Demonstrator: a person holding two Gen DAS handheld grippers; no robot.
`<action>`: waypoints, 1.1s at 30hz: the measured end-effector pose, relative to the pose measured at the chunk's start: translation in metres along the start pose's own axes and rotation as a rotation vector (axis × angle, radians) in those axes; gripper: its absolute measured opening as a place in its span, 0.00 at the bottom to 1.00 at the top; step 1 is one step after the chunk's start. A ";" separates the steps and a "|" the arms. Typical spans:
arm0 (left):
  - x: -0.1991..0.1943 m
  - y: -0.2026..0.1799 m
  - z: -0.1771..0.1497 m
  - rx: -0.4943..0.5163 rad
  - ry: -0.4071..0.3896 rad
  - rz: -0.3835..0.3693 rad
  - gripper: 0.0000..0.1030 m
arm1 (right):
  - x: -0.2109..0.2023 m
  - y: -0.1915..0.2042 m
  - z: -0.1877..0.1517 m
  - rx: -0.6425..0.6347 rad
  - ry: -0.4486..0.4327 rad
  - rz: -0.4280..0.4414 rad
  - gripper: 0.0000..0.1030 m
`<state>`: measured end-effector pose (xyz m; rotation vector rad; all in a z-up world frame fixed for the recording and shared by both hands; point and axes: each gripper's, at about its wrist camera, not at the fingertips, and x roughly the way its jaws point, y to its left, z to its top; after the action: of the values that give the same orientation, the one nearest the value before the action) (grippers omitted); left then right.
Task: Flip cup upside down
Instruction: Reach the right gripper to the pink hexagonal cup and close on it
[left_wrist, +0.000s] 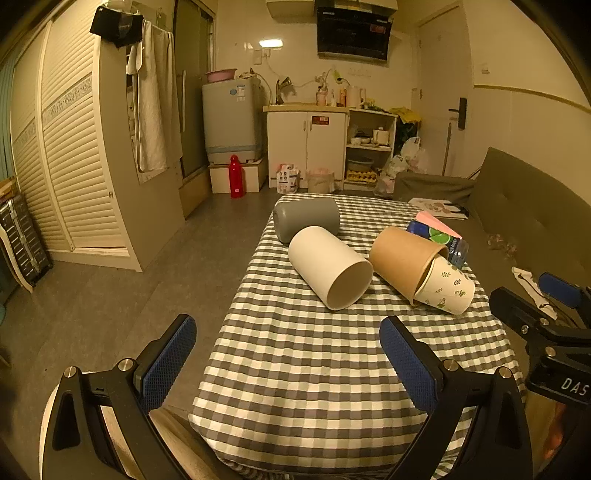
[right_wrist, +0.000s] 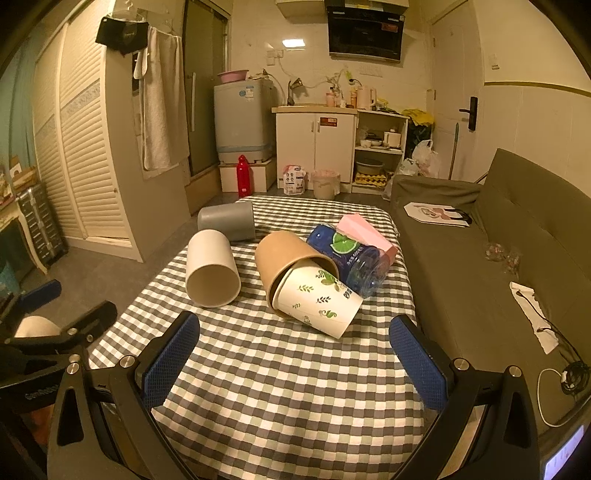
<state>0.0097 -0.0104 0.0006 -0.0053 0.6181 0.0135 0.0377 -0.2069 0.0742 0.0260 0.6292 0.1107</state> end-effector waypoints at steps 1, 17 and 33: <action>-0.002 -0.003 0.002 -0.002 0.003 0.002 0.99 | 0.001 -0.002 0.003 0.005 0.004 0.013 1.00; 0.036 -0.049 0.056 -0.033 0.065 0.049 0.99 | 0.055 -0.077 0.071 -0.082 0.113 0.124 1.00; 0.115 -0.058 0.080 0.003 0.144 0.139 0.99 | 0.203 -0.130 0.114 -0.198 0.339 0.227 0.89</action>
<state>0.1504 -0.0662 -0.0011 0.0394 0.7619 0.1477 0.2806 -0.3125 0.0398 -0.1154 0.9501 0.4021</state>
